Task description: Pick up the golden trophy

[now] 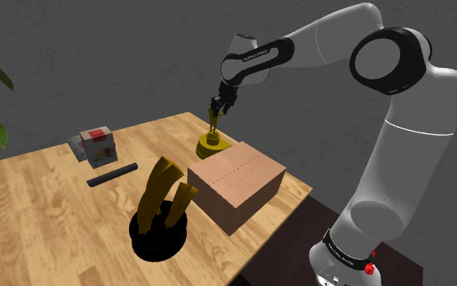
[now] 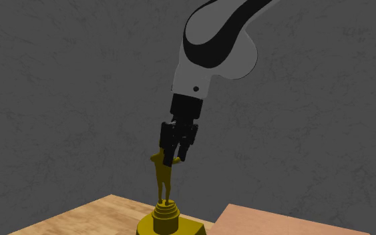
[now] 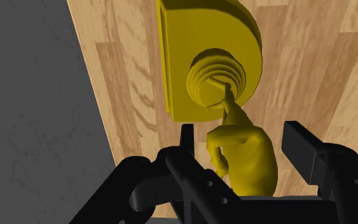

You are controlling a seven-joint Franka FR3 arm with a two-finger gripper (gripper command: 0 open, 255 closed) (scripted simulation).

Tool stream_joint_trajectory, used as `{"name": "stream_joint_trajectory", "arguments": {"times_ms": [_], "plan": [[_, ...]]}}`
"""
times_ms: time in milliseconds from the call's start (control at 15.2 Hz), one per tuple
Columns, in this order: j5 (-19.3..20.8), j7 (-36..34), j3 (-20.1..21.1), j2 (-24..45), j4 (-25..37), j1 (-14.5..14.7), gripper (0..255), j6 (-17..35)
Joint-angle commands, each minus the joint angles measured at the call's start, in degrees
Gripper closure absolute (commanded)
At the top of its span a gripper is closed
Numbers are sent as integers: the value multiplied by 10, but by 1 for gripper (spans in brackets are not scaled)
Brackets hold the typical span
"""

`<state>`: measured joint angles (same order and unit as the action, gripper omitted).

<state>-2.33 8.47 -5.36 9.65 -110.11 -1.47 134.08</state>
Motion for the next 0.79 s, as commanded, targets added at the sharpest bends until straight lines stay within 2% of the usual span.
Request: {"name": "stream_joint_trajectory", "arguments": {"times_ms": [0, 528, 726], "plan": [[0, 0, 0, 0, -1, 0, 255, 2], [0, 0, 0, 0, -1, 0, 255, 2], [2, -1, 0, -8, 12, 0, 255, -19]]}}
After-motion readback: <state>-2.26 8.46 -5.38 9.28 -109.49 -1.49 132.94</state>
